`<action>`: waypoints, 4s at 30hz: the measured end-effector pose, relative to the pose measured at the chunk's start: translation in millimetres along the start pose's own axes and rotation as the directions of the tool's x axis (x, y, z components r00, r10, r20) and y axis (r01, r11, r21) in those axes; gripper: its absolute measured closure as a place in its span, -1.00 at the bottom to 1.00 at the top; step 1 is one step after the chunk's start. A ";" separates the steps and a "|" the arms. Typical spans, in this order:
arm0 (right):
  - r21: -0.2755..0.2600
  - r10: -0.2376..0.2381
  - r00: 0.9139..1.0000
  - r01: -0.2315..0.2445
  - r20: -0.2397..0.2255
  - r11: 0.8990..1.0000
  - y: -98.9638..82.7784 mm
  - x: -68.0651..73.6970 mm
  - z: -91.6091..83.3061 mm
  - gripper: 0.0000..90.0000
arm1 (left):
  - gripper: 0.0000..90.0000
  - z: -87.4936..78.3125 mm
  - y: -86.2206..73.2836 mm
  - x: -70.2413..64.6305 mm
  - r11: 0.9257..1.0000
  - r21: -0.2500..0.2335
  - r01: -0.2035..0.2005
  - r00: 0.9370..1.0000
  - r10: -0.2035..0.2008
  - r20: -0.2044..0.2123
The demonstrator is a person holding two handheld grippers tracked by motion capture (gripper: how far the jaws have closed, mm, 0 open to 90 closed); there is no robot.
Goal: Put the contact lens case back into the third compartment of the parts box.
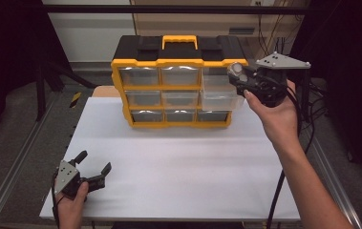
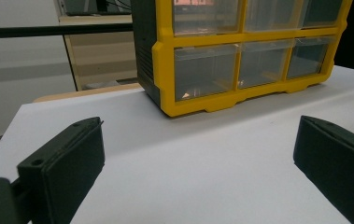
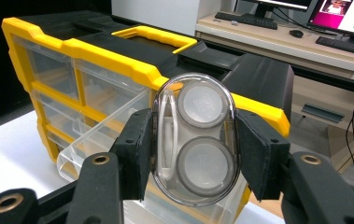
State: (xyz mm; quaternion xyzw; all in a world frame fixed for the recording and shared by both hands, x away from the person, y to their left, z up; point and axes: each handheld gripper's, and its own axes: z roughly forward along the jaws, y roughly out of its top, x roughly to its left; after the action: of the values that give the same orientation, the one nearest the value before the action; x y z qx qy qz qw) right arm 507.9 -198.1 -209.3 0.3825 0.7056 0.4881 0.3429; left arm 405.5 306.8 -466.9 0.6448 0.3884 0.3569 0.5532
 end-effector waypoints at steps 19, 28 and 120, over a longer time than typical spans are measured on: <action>0.023 -0.020 1.000 0.020 -0.013 1.000 6.3 4.5 6.8 0.09 | -0.96 -0.4 0.5 0.4 1.000 -0.001 -0.001 1.000 0.001 -0.001; 0.044 -0.026 0.999 0.027 -0.022 0.999 7.2 7.0 10.8 0.09 | -0.96 -0.3 0.5 0.5 1.000 -0.002 -0.001 1.000 0.001 0.002; -0.155 0.021 1.000 -0.018 0.016 0.988 0.3 -6.4 10.0 -0.85 | -0.97 0.2 1.0 0.8 1.000 -0.007 -0.006 1.000 0.006 0.001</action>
State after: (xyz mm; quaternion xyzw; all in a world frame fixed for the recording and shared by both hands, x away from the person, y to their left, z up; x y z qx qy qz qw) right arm 519.6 -199.4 -211.2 0.3657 0.6589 0.5414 0.3729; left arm 406.1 307.3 -465.9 0.6443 0.3850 0.3593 0.5547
